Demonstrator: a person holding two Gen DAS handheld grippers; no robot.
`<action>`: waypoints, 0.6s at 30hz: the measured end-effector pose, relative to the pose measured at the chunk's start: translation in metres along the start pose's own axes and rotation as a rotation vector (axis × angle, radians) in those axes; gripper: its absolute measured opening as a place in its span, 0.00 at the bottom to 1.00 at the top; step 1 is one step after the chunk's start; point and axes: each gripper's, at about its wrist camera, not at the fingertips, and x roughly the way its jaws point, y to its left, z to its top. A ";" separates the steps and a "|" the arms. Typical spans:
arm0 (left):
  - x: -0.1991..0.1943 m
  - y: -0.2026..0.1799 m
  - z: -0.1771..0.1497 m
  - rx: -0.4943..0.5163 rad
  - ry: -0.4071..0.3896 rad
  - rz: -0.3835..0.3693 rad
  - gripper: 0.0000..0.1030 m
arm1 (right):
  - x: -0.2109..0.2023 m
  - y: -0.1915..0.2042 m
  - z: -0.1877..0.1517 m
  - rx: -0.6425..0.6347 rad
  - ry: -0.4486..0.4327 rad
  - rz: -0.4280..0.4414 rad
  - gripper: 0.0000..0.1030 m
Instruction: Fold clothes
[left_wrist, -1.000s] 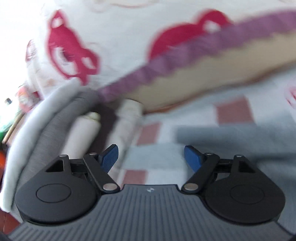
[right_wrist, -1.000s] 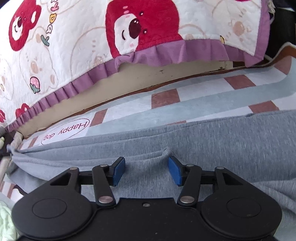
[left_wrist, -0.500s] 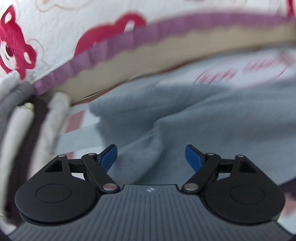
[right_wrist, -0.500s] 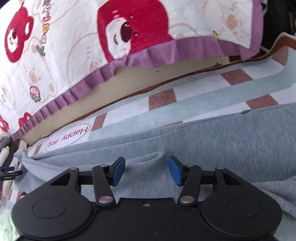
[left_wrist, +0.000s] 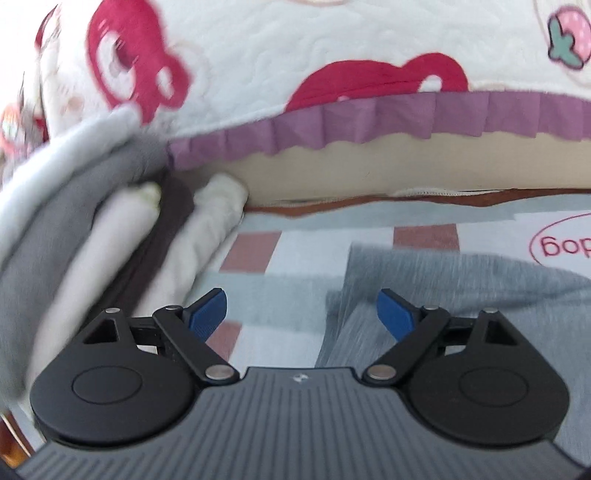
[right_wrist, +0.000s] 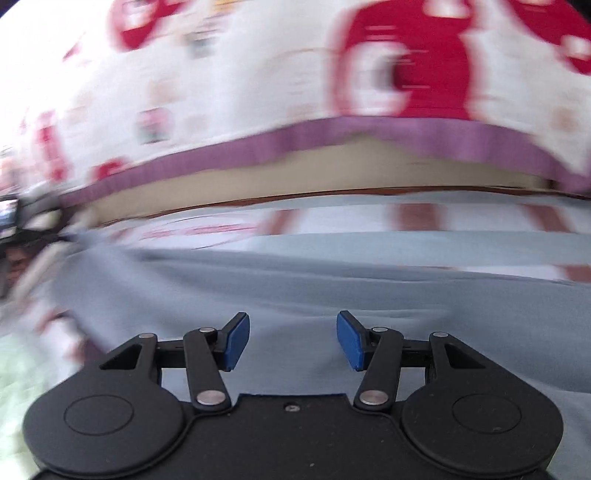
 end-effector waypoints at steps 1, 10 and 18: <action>-0.001 0.008 -0.007 -0.024 0.002 -0.027 0.86 | 0.007 0.017 0.008 -0.034 0.005 0.049 0.56; 0.021 0.045 -0.052 -0.227 0.011 -0.323 0.88 | 0.138 0.182 0.102 -0.364 0.100 0.344 0.59; 0.050 0.029 -0.023 -0.254 -0.005 -0.452 0.74 | 0.259 0.270 0.123 -0.485 0.251 0.292 0.59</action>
